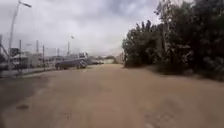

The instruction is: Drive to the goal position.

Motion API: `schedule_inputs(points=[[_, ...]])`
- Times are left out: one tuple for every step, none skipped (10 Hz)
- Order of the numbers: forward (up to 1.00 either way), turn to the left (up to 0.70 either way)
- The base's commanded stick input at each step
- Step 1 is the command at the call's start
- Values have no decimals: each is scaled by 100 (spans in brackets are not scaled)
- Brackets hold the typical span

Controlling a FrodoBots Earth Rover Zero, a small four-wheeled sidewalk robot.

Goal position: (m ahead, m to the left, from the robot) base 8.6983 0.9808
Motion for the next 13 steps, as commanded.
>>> schedule_inputs(points=[[100,0],[100,0],[100,0],[100,0],[100,0],[100,0],[100,0],[100,0],[100,0],[100,0],[100,0],[100,0],[100,0]])
